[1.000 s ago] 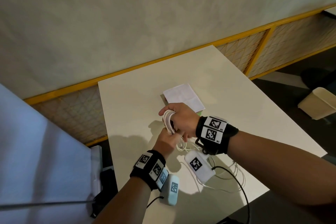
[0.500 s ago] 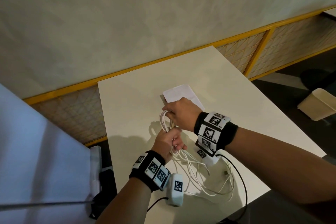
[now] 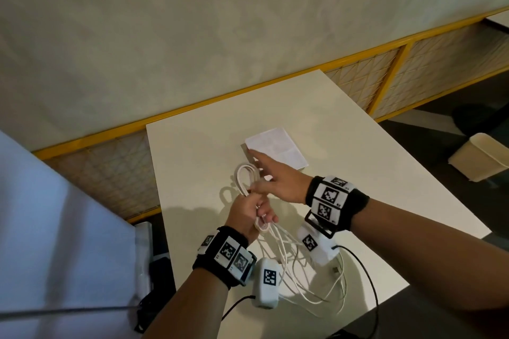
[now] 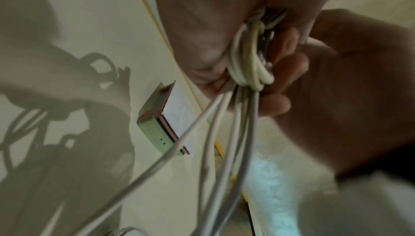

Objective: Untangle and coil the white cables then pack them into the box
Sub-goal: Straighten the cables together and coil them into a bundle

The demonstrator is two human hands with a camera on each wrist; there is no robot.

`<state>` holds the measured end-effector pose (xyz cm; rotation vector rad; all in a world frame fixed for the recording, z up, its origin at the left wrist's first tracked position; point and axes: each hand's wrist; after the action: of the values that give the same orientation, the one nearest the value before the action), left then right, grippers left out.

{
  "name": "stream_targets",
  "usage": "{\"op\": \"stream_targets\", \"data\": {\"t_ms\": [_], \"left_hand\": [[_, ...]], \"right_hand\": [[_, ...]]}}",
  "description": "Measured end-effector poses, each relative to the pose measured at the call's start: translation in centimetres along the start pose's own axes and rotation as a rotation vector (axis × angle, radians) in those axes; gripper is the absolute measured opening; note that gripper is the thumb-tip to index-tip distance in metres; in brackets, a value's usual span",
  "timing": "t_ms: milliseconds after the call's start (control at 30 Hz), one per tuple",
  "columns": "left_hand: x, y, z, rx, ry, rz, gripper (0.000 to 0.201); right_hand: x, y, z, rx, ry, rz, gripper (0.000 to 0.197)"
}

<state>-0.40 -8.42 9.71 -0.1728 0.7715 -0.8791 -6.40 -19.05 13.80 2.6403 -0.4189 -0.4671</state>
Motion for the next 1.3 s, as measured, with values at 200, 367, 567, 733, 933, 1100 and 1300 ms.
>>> {"op": "stream_targets", "data": {"t_ms": [200,367,567,733,933,1100,1300], "left_hand": [[0.0,0.8,1.5,0.033,-0.036,-0.042,0.046],[0.3,1.6,0.9,-0.134,-0.032,-0.015,0.047],[0.4,2.8,2.4,-0.111,0.011,0.108,0.045],[0.3,4.3,1.5,0.016,0.042,0.143,0.05],[0.5,4.8,-0.5,0.195,0.034,0.068,0.045],[0.0,3.7,-1.7,0.47,-0.061,-0.053,0.046],[0.2,3.3,-0.9,0.621,-0.127,-0.068,0.058]], "right_hand": [[-2.1,-3.1,2.8,0.531,-0.067,-0.404,0.036],[-2.4,-3.9,3.2,0.502,-0.103,-0.566,0.027],[-3.8,-3.6,5.2,0.08,-0.304,-0.578,0.02],[-3.5,-1.0,4.5,-0.793,-0.209,-0.352,0.026],[-2.6,0.3,1.8,-0.577,-0.077,-0.002,0.027],[-1.9,-0.7,-0.4,-0.406,0.012,0.172,0.047],[-2.0,-1.3,-0.5,-0.321,-0.01,0.264,0.065]]}}
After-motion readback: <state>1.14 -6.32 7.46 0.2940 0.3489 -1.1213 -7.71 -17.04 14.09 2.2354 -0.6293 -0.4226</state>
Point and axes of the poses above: each hand's wrist, its own x-axis towards the middle knuckle, its own y-axis out of the back of the hand, z = x × y
